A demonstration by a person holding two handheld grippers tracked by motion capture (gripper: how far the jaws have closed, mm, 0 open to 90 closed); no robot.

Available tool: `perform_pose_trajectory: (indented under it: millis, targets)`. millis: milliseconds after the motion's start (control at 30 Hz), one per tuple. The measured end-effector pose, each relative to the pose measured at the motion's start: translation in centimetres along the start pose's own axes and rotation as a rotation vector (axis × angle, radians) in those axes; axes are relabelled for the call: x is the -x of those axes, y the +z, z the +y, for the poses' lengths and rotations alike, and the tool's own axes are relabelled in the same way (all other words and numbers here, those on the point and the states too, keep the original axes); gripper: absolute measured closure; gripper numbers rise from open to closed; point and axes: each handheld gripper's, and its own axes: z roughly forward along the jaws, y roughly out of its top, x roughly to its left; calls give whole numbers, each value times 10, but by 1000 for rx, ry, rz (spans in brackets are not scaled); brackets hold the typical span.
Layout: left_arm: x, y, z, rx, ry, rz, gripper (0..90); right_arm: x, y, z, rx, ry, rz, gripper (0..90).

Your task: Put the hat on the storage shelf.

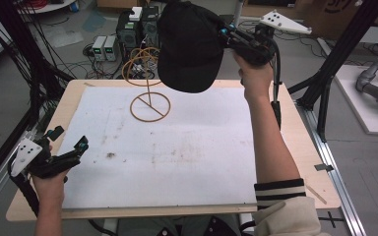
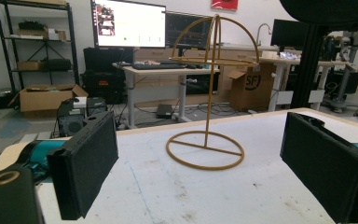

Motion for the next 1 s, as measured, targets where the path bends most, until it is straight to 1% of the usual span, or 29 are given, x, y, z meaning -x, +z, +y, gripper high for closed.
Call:
perform_pose_trajectory:
  millis: [167,367,467,633,833,1000]
  targets:
    - [0,-1,0,3,0,-1,113,-8,15,1,3,-1,12,892]
    - [0,-2,1,5,1,-2,112,-16,31,2,10,14,28,891]
    - [0,-3,1,7,4,-7,111,-20,41,0,8,21,37,892]
    - [0,-4,1,11,1,-4,110,-27,55,-4,5,27,44,891]
    - [-1,-5,1,10,3,-1,110,-32,74,-7,7,49,62,891]
    - [-2,-7,1,13,2,2,110,-40,87,-7,3,42,72,891]
